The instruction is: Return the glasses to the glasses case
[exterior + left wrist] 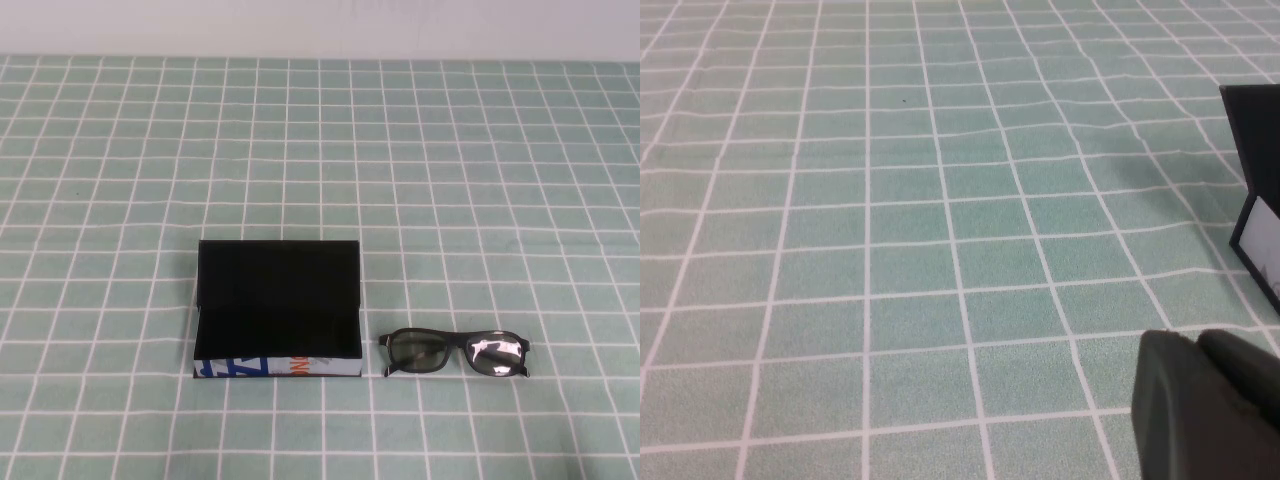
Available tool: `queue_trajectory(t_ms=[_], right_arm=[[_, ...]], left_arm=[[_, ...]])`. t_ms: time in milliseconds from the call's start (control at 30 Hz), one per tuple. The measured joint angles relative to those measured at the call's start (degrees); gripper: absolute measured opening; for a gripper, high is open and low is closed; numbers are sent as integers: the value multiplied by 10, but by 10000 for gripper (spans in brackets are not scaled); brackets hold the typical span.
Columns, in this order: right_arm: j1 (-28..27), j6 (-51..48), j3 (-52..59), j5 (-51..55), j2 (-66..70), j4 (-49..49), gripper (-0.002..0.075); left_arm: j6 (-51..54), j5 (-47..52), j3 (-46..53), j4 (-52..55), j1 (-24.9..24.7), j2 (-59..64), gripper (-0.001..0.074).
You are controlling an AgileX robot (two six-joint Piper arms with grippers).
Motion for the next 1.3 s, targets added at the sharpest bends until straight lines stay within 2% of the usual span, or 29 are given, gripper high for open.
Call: queue_trajectory(t_ms=[1067, 1300], right_arm=[[0, 0, 0, 0, 0, 0, -13], [0, 0, 3, -42, 0, 9, -13]], left_arm=[[14, -7, 1, 21, 0, 0, -2], [14, -51, 6, 22, 0, 0, -2]])
